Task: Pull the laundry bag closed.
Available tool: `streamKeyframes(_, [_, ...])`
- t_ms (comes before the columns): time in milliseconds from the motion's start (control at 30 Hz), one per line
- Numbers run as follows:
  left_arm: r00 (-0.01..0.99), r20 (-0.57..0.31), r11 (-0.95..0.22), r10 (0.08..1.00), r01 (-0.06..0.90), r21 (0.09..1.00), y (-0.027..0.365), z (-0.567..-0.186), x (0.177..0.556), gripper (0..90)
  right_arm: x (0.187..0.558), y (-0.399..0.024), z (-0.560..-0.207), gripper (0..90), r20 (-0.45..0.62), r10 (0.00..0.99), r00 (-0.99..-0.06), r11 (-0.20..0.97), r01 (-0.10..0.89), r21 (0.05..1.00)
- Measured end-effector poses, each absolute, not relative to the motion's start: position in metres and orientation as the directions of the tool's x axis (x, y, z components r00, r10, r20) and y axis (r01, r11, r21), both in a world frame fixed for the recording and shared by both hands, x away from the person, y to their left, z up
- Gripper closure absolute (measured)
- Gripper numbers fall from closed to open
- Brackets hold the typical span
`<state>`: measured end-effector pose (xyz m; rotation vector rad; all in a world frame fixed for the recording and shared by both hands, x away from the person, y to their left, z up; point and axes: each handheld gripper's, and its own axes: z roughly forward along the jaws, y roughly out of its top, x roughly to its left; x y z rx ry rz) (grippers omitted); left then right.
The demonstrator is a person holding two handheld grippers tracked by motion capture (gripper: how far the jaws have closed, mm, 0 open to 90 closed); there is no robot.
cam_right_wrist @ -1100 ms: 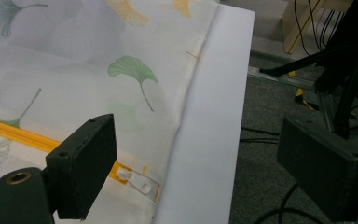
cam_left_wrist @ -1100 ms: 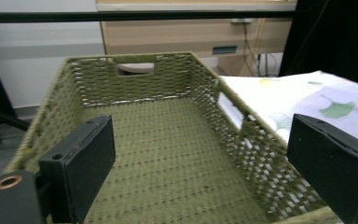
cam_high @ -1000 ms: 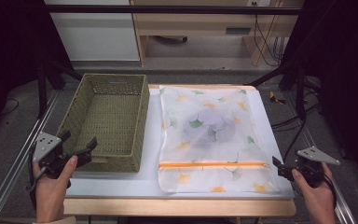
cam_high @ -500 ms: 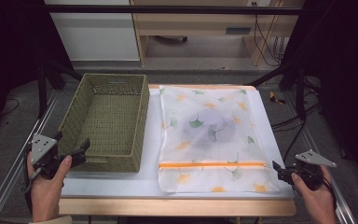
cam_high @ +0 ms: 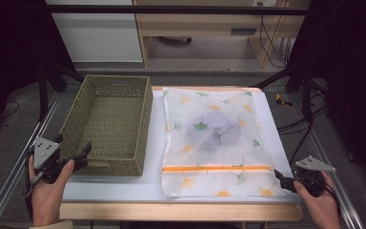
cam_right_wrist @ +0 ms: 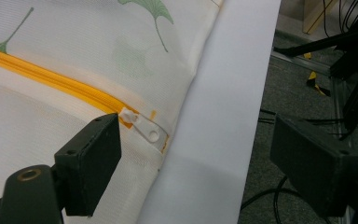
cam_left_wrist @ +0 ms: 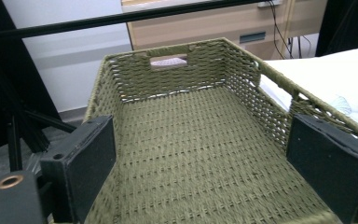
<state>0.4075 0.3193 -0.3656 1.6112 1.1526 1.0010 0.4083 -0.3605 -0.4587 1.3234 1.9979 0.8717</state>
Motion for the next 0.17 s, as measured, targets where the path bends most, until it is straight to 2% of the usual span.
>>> streamKeyframes(167, [0.279,0.130,-0.197,0.951,0.227,0.954,0.299,-0.359,0.406,8.2,0.409,-0.357,-0.458,13.9,-0.105,0.940,-0.324,0.276,0.545,0.791])
